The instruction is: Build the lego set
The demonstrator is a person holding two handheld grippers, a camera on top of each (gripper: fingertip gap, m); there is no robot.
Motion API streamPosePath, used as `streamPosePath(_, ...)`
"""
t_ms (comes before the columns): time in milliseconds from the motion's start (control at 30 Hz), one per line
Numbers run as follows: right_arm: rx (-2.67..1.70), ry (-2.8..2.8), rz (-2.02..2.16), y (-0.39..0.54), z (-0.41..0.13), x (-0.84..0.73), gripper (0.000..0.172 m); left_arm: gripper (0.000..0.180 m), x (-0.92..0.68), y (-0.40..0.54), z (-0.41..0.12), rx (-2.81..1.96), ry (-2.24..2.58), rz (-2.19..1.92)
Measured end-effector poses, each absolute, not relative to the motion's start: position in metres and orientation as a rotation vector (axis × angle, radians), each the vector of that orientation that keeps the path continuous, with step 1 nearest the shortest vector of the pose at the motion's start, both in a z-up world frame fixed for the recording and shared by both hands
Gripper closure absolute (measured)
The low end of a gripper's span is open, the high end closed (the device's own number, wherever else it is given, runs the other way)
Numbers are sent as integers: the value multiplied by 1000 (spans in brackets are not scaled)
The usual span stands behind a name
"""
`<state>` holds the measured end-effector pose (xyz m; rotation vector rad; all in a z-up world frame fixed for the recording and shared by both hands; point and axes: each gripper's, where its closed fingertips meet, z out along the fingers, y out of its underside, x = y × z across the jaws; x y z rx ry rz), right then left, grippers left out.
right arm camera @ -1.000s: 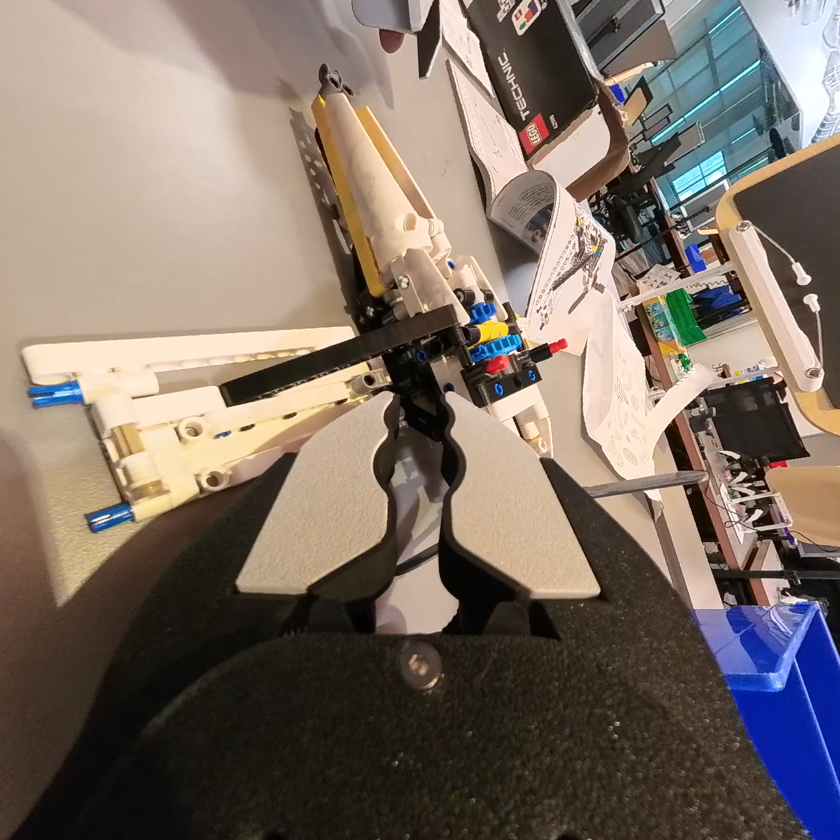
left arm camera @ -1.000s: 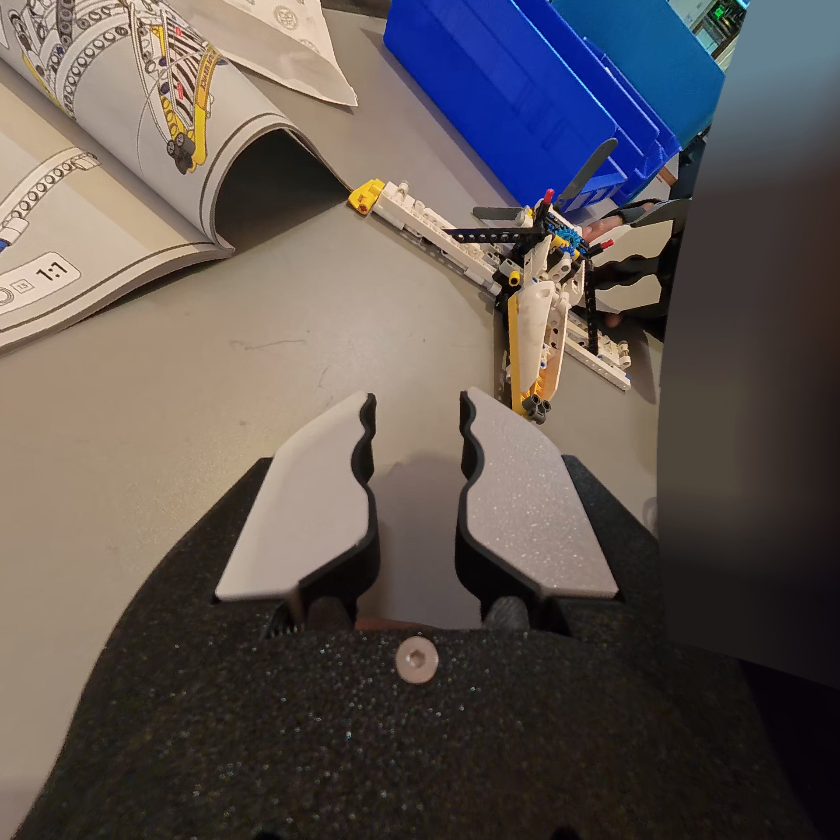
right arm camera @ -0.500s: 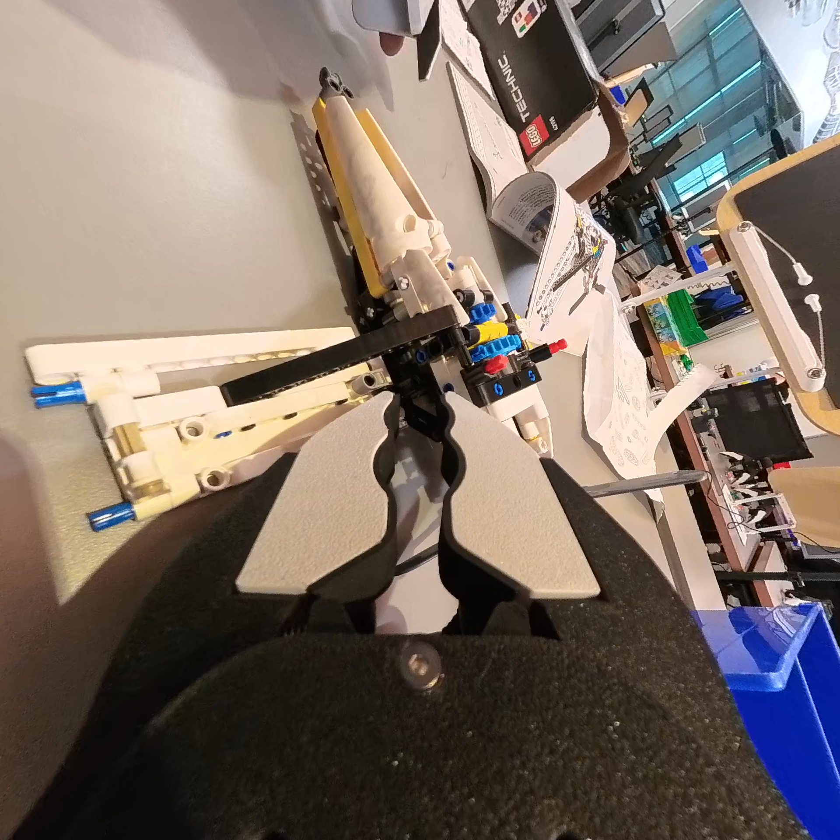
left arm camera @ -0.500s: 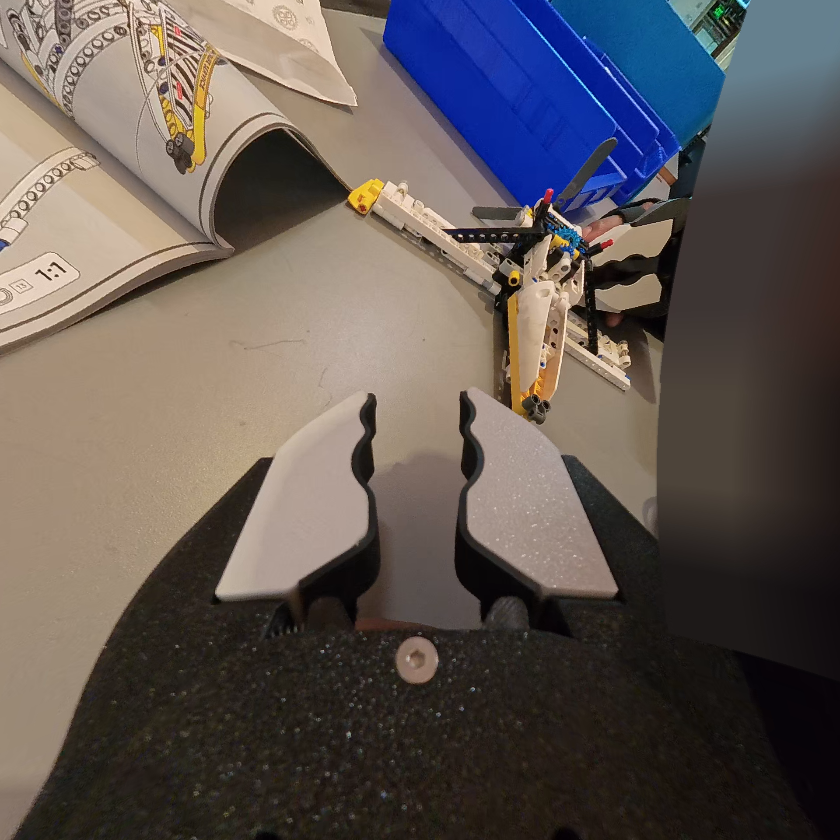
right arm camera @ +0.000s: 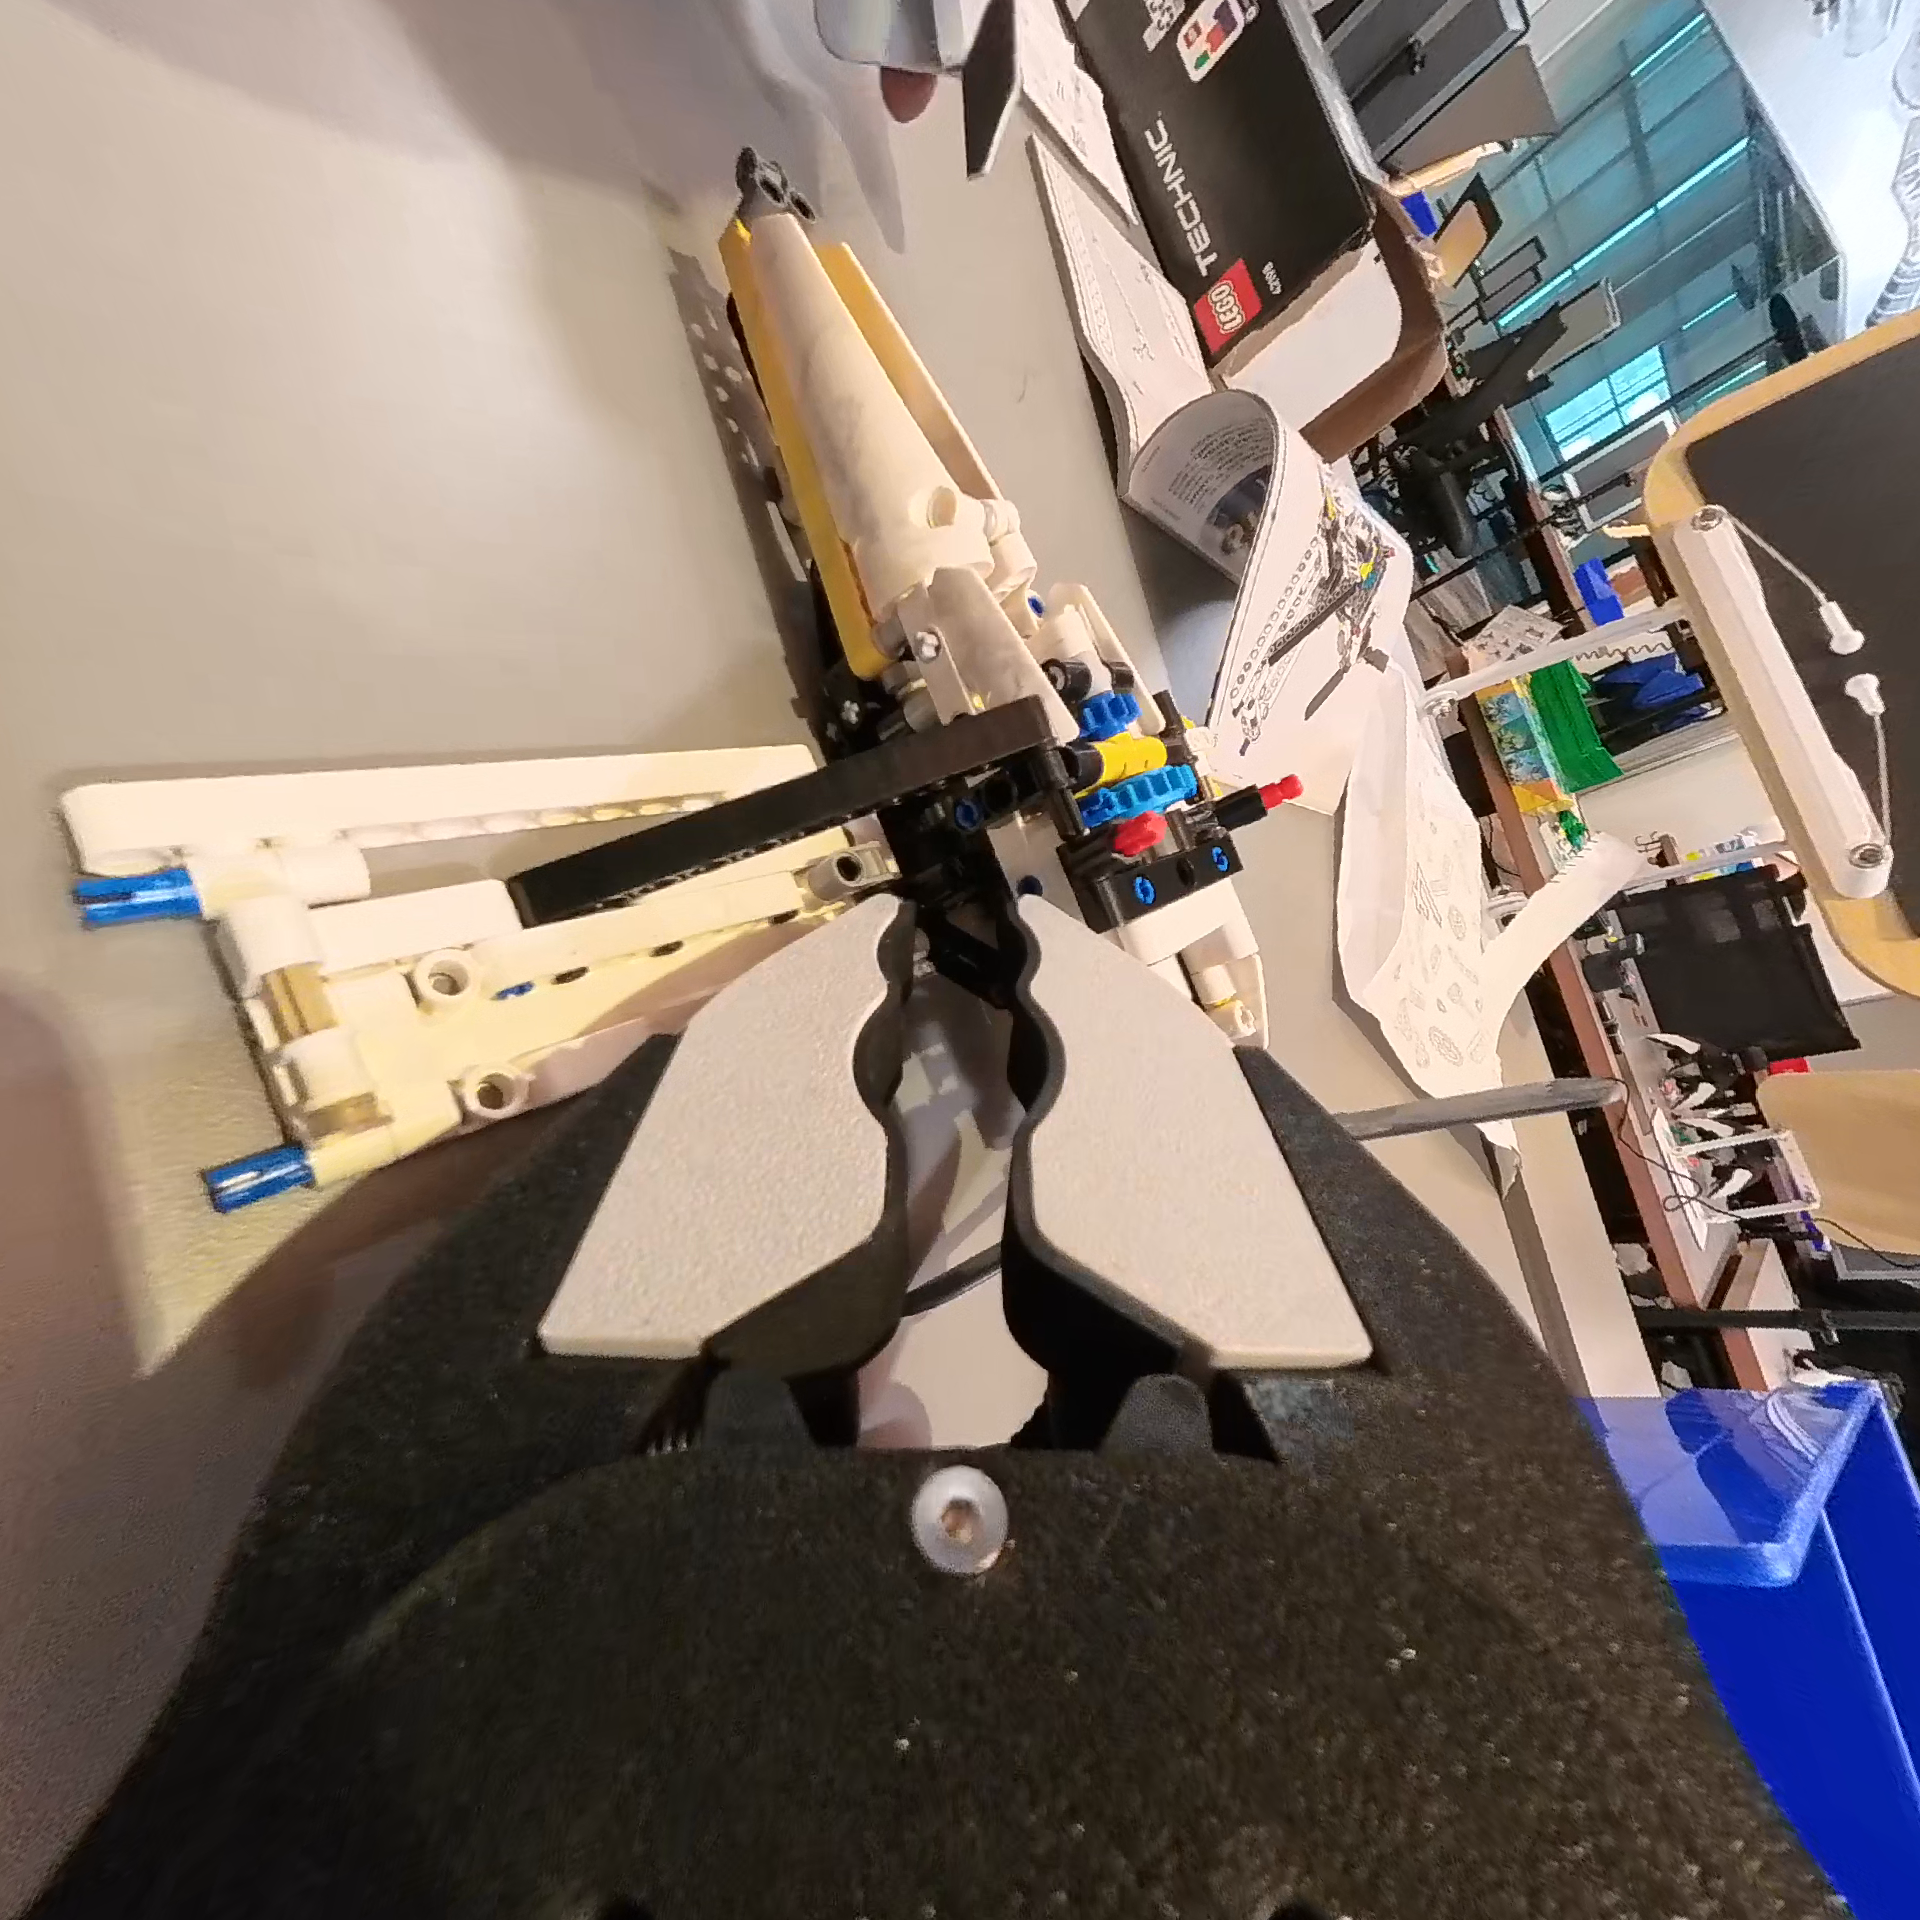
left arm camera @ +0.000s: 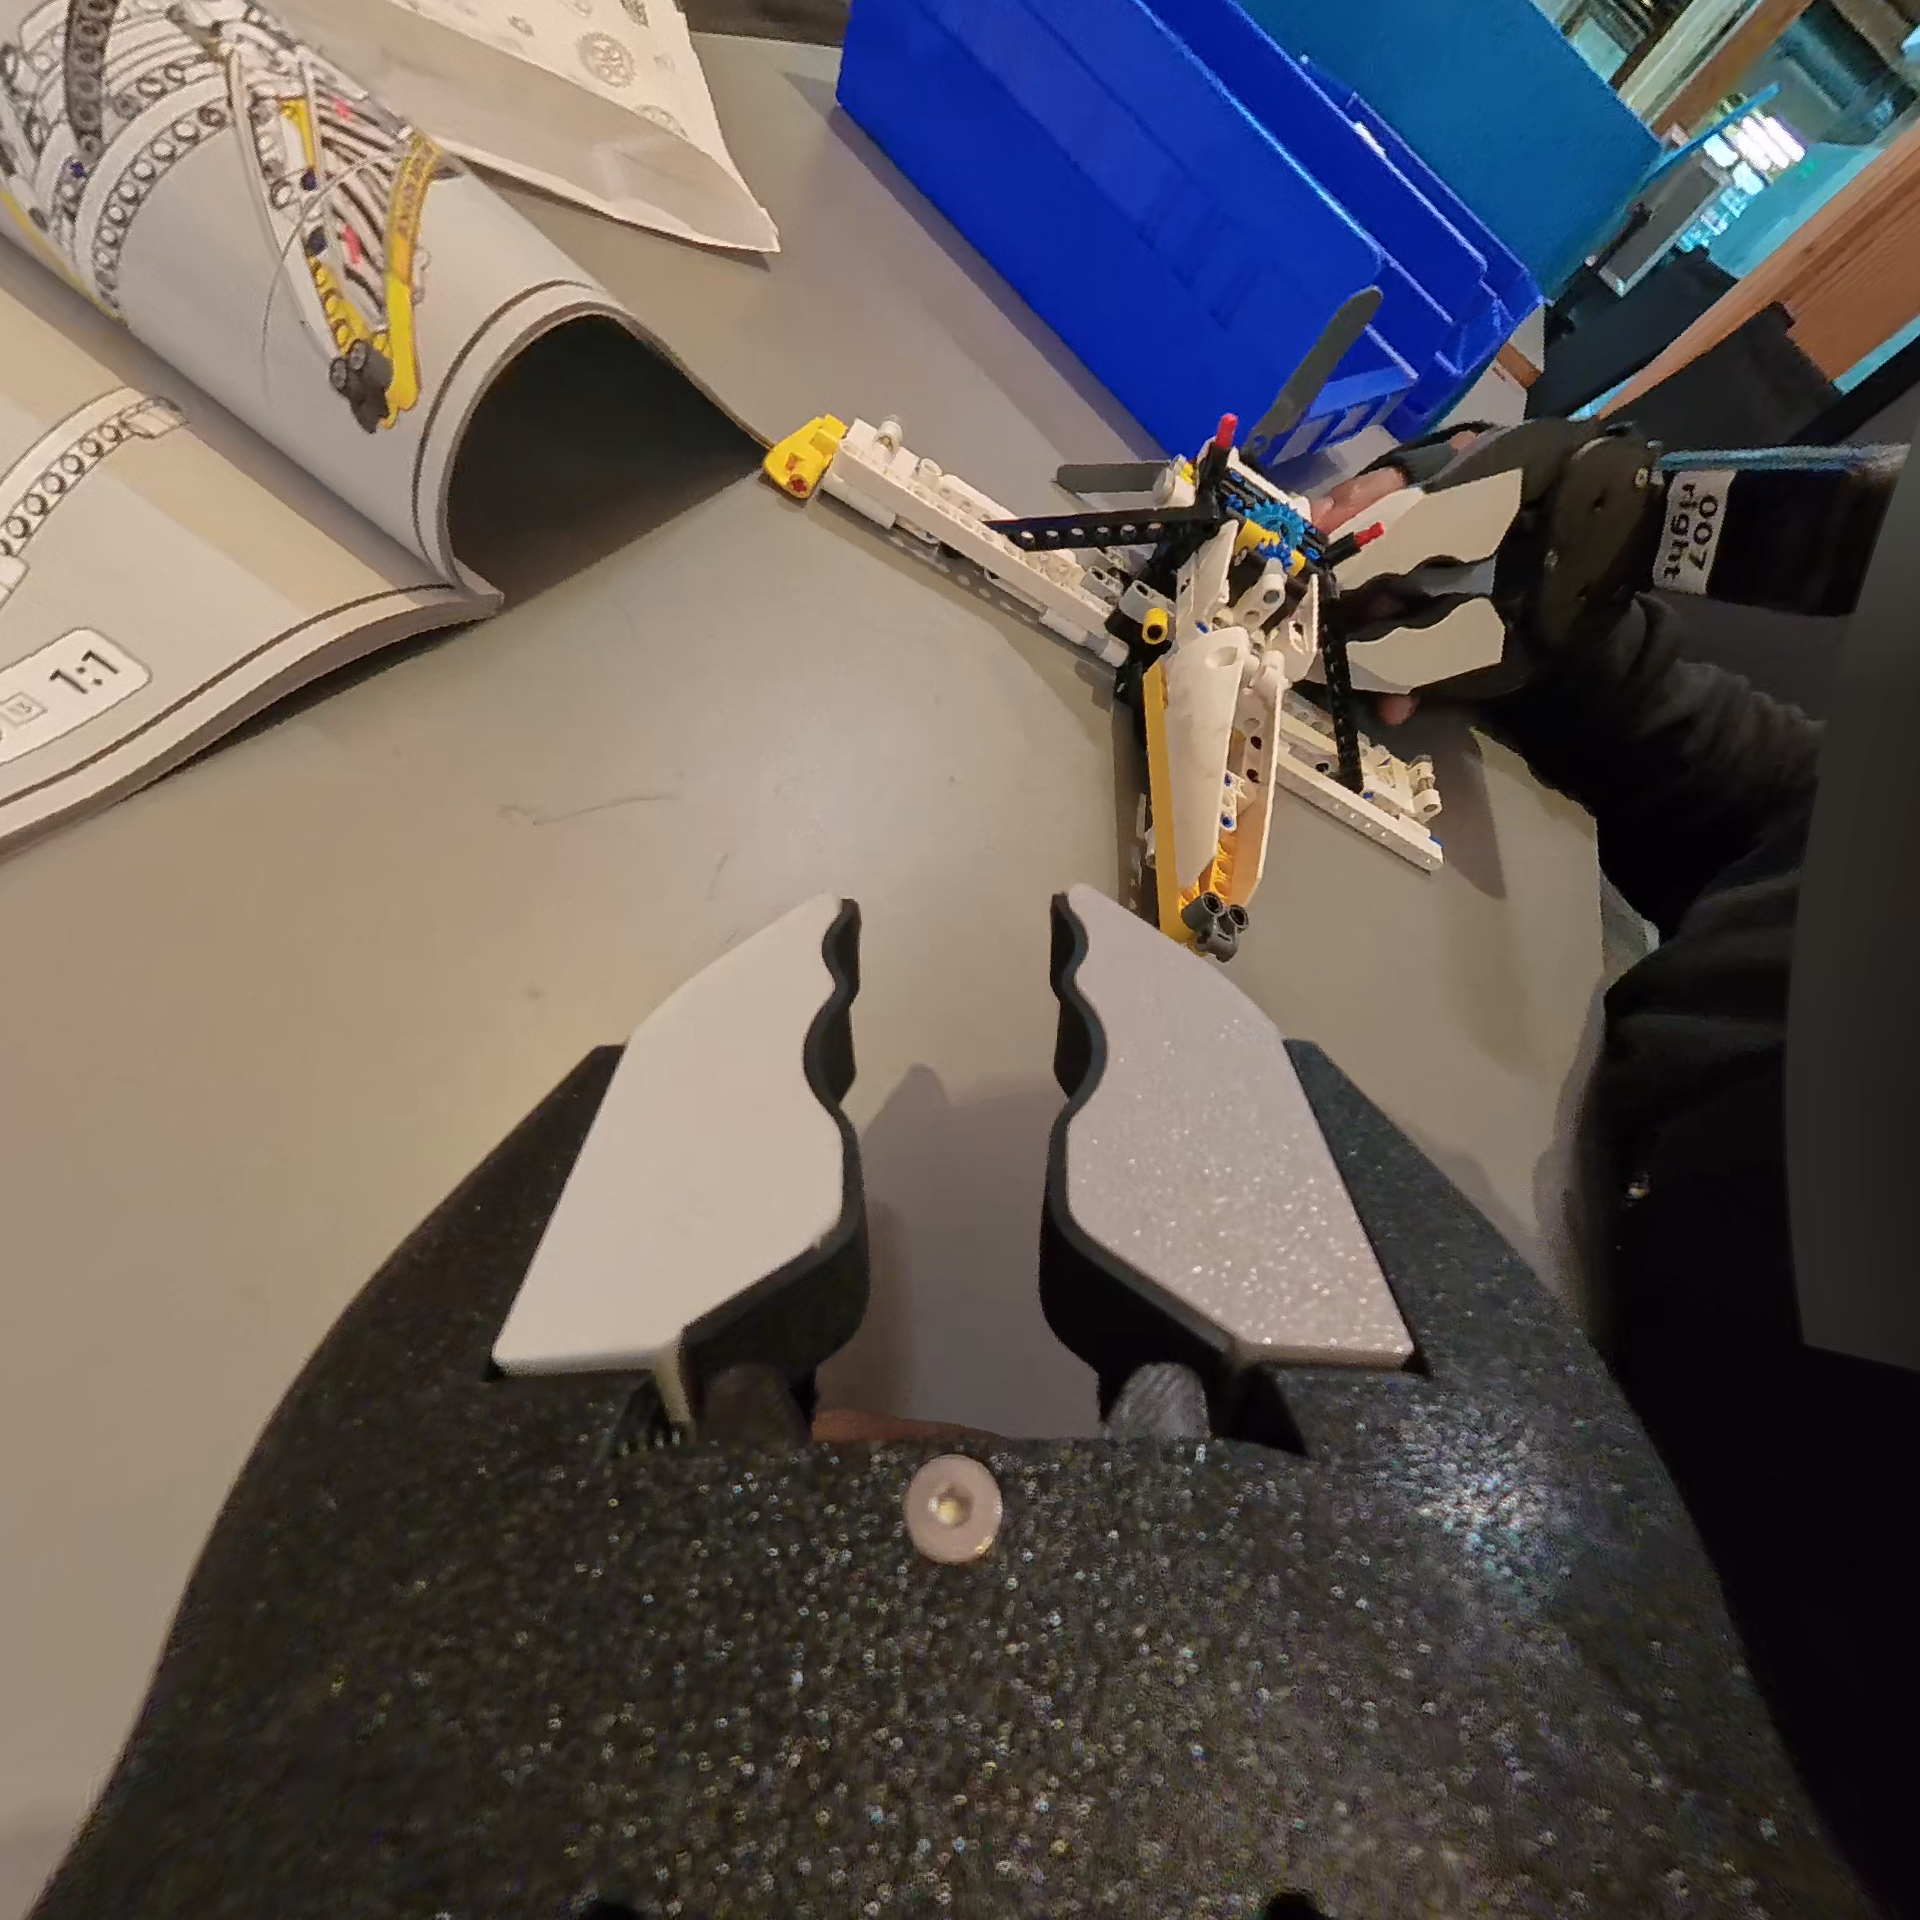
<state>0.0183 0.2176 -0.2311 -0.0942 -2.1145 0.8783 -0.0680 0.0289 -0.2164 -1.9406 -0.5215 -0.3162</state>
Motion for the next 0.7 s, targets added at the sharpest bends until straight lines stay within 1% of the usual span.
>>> streamPosePath(700, -65, -2096, 858, 217, -232, 21, 157, 145, -34, 49, -211, -1987, -139, -129)
